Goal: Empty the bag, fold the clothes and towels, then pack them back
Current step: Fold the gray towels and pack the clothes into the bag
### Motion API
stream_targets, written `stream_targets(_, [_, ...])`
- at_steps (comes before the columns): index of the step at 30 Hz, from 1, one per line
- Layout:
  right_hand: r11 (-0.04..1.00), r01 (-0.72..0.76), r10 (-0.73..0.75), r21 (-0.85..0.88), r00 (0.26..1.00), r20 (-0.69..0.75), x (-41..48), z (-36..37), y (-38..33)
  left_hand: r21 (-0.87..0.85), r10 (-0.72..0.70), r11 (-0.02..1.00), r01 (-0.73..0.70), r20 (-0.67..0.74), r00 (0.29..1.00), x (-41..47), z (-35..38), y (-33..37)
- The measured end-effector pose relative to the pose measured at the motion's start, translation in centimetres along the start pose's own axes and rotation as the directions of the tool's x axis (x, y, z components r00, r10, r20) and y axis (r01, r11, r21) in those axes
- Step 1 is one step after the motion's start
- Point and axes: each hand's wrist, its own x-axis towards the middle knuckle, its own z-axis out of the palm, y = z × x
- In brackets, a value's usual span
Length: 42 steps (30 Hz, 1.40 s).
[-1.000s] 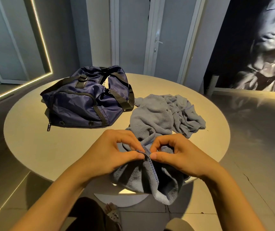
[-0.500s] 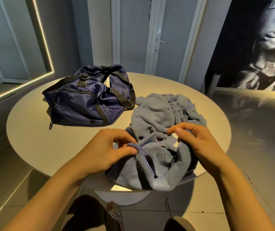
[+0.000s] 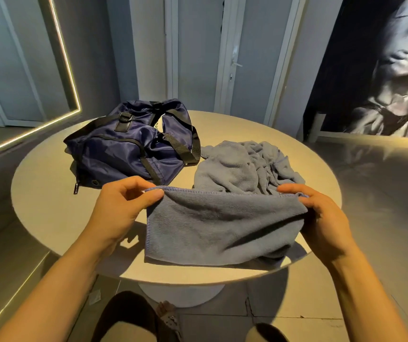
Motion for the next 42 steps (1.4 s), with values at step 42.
stream_targets(42, [0.720,0.504,-0.545,-0.478,0.836,0.060,0.0,6.3,-21.3,0.163,0.270,0.962,-0.219,-0.451,0.851,4.3,-6.4,18.4])
